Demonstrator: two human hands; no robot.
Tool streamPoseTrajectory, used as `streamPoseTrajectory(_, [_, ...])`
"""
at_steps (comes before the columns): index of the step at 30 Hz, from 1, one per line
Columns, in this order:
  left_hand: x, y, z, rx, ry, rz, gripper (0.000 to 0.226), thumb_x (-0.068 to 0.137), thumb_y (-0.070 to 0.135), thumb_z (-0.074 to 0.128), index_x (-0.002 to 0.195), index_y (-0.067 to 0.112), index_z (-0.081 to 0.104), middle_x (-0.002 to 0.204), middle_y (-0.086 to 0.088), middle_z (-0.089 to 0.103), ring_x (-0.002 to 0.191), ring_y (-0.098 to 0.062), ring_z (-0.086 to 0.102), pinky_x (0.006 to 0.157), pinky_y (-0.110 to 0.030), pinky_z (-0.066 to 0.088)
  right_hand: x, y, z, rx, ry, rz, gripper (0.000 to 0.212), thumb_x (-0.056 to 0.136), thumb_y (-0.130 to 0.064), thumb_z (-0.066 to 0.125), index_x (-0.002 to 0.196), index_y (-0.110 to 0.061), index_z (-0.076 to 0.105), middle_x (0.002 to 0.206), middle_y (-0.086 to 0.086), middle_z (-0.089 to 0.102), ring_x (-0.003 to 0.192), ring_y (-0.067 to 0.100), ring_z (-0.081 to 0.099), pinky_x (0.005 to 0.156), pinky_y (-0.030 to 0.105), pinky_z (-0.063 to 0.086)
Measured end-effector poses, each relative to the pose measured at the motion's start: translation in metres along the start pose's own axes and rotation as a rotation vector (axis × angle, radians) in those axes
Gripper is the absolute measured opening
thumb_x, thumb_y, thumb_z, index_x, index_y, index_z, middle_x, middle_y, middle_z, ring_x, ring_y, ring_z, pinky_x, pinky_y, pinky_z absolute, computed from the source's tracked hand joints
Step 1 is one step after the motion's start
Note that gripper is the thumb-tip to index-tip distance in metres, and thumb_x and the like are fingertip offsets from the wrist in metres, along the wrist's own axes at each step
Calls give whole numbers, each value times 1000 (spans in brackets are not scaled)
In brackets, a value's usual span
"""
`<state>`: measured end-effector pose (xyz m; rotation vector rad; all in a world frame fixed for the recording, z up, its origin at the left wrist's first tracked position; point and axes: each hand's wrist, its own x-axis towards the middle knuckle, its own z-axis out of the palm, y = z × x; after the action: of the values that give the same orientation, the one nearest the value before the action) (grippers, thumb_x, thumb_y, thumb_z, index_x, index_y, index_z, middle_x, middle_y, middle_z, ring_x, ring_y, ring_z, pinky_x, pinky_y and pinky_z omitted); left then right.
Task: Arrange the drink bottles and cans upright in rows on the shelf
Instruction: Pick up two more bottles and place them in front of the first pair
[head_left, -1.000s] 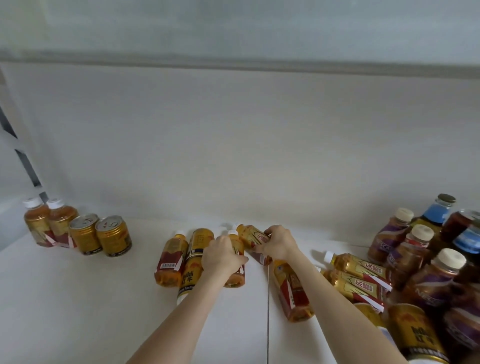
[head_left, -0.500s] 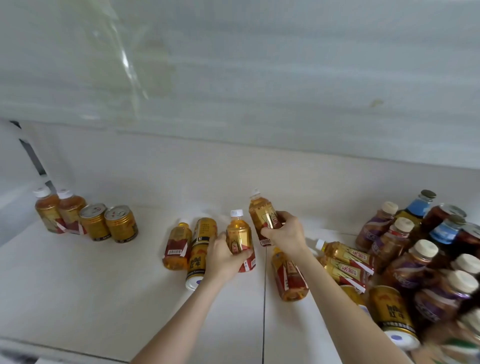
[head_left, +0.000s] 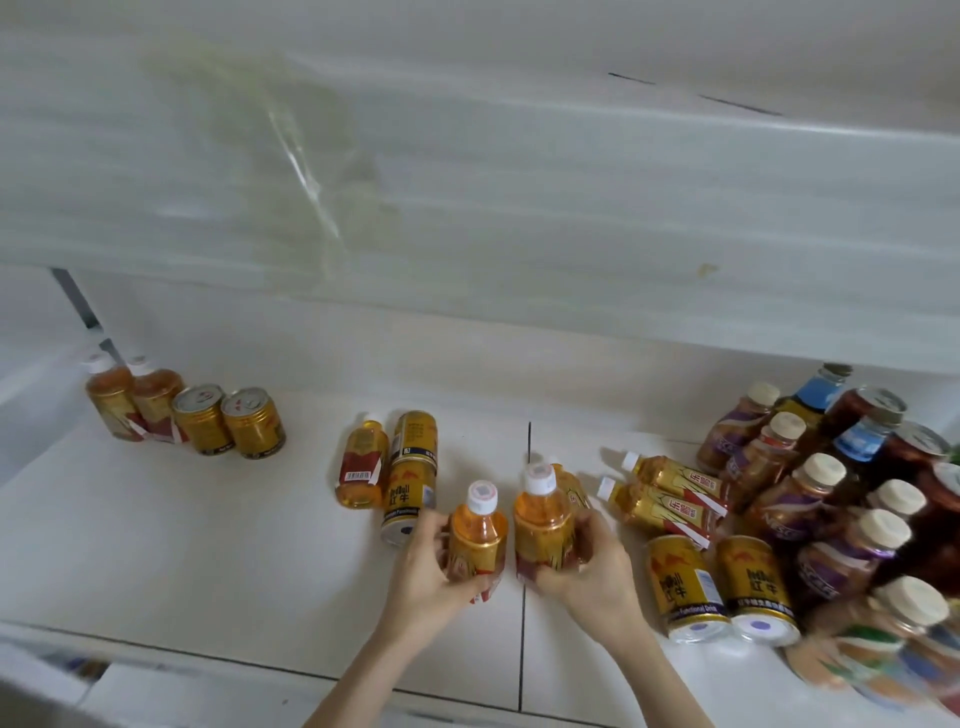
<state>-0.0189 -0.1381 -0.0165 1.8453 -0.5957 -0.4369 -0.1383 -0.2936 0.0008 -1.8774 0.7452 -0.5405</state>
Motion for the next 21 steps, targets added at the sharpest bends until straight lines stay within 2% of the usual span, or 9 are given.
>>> streamPoseTrajectory(2, [-9,-9,-4,19,-17,-1,60,54,20,90,99,26,51,93,7,70,88,-2,67,74,-21,55,-17,7,4,31,-11,-3,57,50,-20,90,96,-27,58,84,-6,70,78,3,62,67,16,49])
streamPoseTrajectory(5, [-16,-15,-9,20,-16,12,62,52,20,90,100,27,52,95,6,71,91,-6,68,79,-28,56,-32,19,11,61,-50,8,55,51,-20,91,94,-23,58,85,-7,71,76,4,64,66,15,48])
streamPoseTrajectory(8, [-19,-17,-15,15,-34,34,69,52,19,89,108,37,52,102,12,68,99,-2,64,81,-21,54,-38,28,15,77,-90,22,59,56,-9,89,104,-22,58,94,-7,72,88,5,67,76,19,51])
streamPoseTrajectory(11, [-20,-19,-24,65,-74,72,72,54,25,88,110,48,49,114,24,59,107,14,53,78,-8,48,-41,28,15,73,-110,1,63,58,-13,89,109,-25,54,99,-16,70,94,2,66,81,15,51])
streamPoseTrajectory(15, [-23,-24,-36,129,-74,103,66,52,35,84,105,52,49,113,28,55,105,15,50,83,-11,47,-45,22,15,62,-110,-16,66,59,-17,87,113,-27,51,101,-18,70,95,1,65,79,10,49])
streamPoseTrajectory(18, [-25,-31,-46,125,-73,114,73,52,32,86,112,50,49,116,27,56,109,7,52,86,-18,50,-49,15,22,67,-93,-8,63,59,-11,87,110,-25,53,99,-23,68,92,1,65,74,9,50])
streamPoseTrajectory(21, [-27,-41,-62,137,-66,137,75,52,29,87,118,39,52,116,22,57,110,0,54,87,-20,52,-58,7,37,78,-84,-6,62,58,-8,86,108,-24,54,97,-19,69,90,3,65,72,10,50])
